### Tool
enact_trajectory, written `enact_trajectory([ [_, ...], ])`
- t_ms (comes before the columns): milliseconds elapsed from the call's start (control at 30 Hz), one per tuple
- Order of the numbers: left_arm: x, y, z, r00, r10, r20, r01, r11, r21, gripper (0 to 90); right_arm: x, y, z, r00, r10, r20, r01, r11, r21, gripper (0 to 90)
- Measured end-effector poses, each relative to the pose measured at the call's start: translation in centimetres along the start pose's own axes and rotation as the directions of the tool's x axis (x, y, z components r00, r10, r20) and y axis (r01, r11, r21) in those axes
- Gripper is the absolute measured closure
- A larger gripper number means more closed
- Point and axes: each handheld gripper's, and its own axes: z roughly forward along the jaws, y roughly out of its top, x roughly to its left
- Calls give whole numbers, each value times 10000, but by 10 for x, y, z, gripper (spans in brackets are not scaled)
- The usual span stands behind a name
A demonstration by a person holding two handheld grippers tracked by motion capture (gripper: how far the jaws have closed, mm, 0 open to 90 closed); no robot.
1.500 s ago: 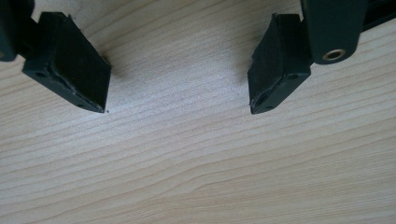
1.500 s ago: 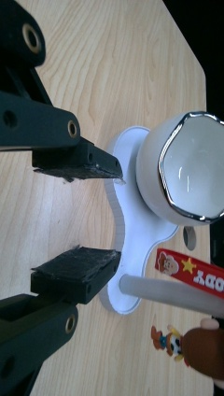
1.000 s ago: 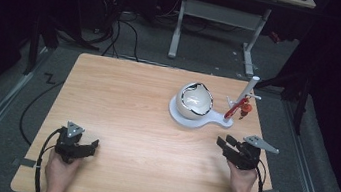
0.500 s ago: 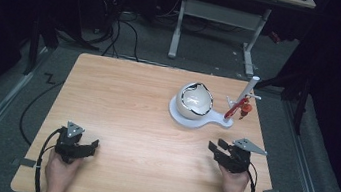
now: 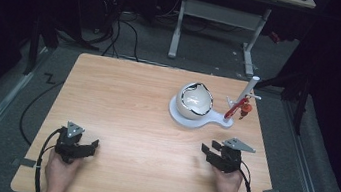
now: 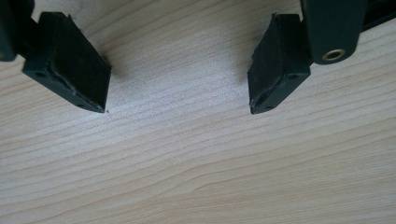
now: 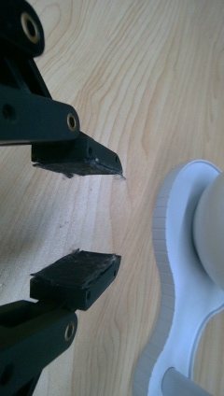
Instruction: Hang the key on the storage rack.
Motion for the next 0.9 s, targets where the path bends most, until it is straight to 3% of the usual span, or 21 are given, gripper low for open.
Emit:
enact_trajectory([
  [500, 0, 0, 0, 10000, 2, 3, -2, 10000, -7, 217, 4, -8, 22, 9958, -584, 699, 497, 9915, 1202, 459],
  [667, 0, 0, 0, 10000, 5, 6, -5, 10000, -10, 218, 7, -7, 24, 9921, -932, 835, 818, 9880, 1310, 422],
  [900, 0, 0, 0, 10000, 2, 15, -2, 10000, -8, 218, 7, -7, 24, 9917, -751, 1041, 606, 9889, 1358, 362],
])
